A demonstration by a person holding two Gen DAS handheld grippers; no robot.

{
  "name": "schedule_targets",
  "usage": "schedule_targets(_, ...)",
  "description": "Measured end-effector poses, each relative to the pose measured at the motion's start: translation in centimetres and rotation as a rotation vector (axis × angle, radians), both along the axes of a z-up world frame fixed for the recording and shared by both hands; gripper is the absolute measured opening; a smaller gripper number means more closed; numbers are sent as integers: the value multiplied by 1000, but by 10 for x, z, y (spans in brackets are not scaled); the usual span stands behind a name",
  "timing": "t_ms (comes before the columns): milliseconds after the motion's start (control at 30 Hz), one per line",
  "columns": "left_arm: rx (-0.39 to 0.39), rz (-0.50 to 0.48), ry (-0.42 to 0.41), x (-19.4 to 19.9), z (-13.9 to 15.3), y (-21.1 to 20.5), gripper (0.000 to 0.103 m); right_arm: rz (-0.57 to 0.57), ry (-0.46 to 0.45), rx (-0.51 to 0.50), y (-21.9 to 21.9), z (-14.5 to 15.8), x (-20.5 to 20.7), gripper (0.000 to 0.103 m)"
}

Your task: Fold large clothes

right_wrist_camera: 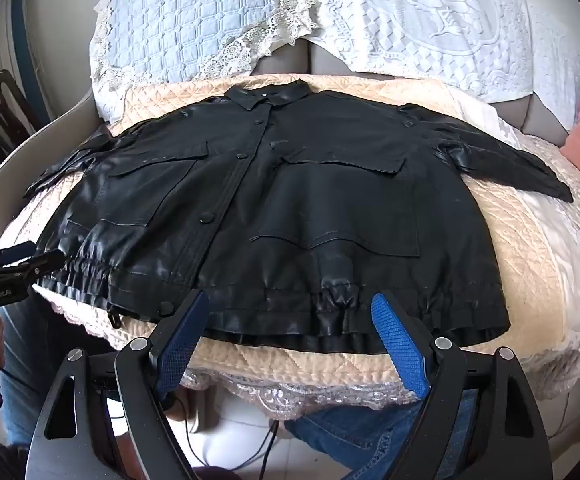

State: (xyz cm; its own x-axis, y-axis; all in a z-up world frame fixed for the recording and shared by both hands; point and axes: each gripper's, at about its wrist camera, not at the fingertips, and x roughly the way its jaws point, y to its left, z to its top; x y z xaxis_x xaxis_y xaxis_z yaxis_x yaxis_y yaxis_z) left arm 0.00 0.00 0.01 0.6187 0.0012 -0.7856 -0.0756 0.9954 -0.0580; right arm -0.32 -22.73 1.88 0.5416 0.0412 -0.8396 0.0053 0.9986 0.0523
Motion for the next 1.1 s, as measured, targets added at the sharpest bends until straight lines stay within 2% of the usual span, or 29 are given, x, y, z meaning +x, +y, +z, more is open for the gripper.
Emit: schedule_targets(1100,-5,9,-5,-3,6,5,95,42,-13,6,15,6,3,84)
